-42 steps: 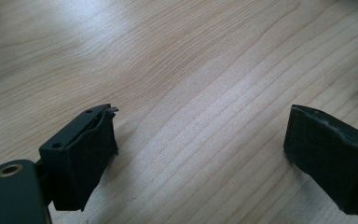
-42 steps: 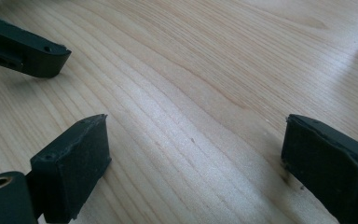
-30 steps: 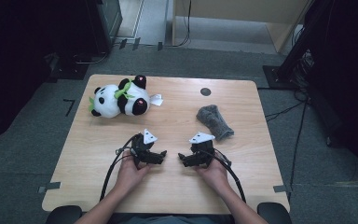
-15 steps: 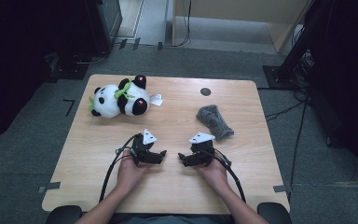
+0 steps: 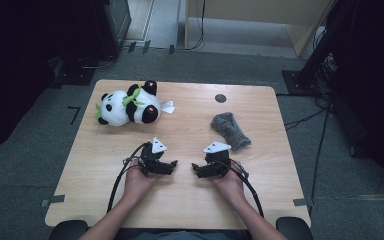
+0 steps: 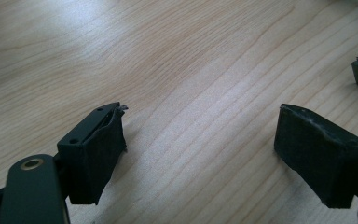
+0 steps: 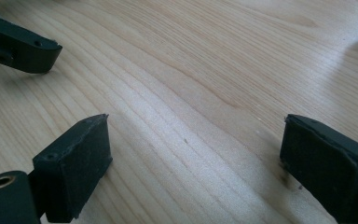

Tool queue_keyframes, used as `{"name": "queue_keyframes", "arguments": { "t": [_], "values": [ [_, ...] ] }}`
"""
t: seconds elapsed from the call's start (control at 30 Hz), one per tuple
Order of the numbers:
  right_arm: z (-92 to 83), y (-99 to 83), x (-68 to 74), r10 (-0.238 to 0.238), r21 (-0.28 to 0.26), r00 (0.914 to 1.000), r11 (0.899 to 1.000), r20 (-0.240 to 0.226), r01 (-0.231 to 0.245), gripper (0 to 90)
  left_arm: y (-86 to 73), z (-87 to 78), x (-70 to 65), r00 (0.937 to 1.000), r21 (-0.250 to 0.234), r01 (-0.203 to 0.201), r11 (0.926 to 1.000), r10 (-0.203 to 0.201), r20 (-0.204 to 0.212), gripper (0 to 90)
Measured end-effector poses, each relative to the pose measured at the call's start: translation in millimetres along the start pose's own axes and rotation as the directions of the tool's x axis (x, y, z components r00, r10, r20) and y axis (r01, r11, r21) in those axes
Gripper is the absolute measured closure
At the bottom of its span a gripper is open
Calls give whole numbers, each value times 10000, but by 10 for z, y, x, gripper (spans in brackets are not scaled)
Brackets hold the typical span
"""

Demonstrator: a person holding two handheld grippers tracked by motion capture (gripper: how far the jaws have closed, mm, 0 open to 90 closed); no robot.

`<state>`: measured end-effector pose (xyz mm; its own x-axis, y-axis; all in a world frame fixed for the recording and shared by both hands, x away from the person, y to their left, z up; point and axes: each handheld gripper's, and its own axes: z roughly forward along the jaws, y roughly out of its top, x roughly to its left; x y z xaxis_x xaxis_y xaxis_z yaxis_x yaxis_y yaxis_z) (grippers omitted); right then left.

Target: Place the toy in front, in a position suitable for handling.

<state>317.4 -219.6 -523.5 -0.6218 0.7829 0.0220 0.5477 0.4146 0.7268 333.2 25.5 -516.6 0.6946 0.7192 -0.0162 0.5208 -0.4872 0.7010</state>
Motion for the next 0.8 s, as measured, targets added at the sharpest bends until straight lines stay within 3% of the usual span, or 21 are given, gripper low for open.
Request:
{"name": "queue_keyframes", "arguments": {
  "t": [0.13, 0.17, 0.23, 0.37, 0.57, 0.8],
  "values": [
    [-1, 1, -2, 5, -4, 10000, 10000, -1, -5, 102, 23, -24, 27, 9998, 99, 33, 9999, -35, 219, 158],
    [-20, 11, -6, -5, -12, 10000, 10000, -31, 5, 175, 38, -49, 53, 9983, 120, 66, 9999, -73, 572, 171],
    [-23, 14, -16, -67, 5, 9999, 10000, -100, 67, 180, 42, -70, 71, 9973, 81, 26, 10000, -32, 727, 260],
    [-31, 27, -33, -59, 61, 9999, 10000, -82, 60, 223, 62, -128, 146, 9930, 76, 354, 9993, -360, 1121, 303],
    [-68, 59, -58, 2, 137, 10000, 9999, 65, -2, 268, 93, -182, 172, 9926, -27, 327, 9995, -321, 1170, 276],
    [-176, 142, -116, 271, -219, 9992, 9994, -287, -278, 305, 120, -270, 289, 9854, -112, 729, 9973, -703, 1550, 304]
  ]
}}
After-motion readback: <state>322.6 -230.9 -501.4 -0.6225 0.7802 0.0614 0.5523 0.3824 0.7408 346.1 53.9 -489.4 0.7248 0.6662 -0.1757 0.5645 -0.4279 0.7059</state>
